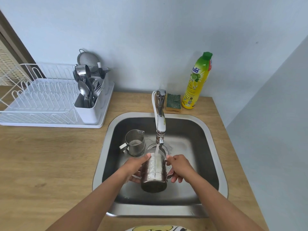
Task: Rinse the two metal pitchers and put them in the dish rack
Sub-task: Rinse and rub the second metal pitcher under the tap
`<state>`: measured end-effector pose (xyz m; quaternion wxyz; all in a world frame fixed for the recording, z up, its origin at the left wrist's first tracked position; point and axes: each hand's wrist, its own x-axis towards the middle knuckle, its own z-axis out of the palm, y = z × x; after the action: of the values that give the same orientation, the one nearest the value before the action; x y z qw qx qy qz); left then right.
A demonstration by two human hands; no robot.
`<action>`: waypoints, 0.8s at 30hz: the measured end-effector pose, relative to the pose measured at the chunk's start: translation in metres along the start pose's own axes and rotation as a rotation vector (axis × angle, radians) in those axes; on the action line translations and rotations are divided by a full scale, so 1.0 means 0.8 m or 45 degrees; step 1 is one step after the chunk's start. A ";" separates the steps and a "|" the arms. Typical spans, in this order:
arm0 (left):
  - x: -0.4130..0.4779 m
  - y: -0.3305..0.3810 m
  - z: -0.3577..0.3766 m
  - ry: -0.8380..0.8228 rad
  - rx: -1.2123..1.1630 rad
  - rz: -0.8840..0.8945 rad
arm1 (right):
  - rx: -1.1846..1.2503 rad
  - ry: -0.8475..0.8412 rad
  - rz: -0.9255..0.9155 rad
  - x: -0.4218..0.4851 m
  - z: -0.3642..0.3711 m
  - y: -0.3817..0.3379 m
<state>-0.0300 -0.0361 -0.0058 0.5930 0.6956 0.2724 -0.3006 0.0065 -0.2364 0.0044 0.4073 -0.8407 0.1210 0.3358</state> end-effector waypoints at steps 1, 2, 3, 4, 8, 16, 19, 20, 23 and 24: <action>0.001 -0.001 -0.001 0.001 0.016 -0.016 | 0.007 -0.008 0.013 0.000 0.000 -0.001; 0.003 -0.003 -0.001 0.002 0.029 -0.034 | 0.015 -0.016 0.026 0.000 0.001 -0.002; 0.005 -0.004 -0.002 0.004 0.041 -0.052 | 0.023 -0.025 0.041 0.000 0.001 -0.003; 0.007 -0.005 -0.003 0.005 0.049 -0.068 | 0.029 -0.033 0.056 0.000 0.001 -0.003; 0.010 -0.010 -0.005 0.012 0.074 -0.097 | 0.030 -0.028 0.103 0.002 0.002 -0.004; 0.004 -0.003 -0.017 -0.046 0.100 0.045 | 0.100 -0.073 0.108 -0.007 -0.001 -0.007; 0.002 -0.002 -0.025 -0.192 0.078 0.110 | 0.122 -0.066 0.102 -0.013 -0.008 -0.007; 0.002 -0.001 -0.025 -0.234 0.066 0.119 | 0.122 -0.055 0.093 -0.015 -0.011 -0.008; 0.003 0.000 -0.017 -0.286 0.017 0.129 | 0.076 -0.009 0.052 -0.023 -0.024 -0.012; 0.005 0.001 -0.013 -0.297 -0.001 0.130 | 0.038 0.018 0.034 -0.025 -0.029 -0.013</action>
<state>-0.0262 -0.0255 -0.0071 0.6353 0.6687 0.1659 -0.3488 0.0071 -0.2488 0.0343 0.4146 -0.8351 0.1400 0.3334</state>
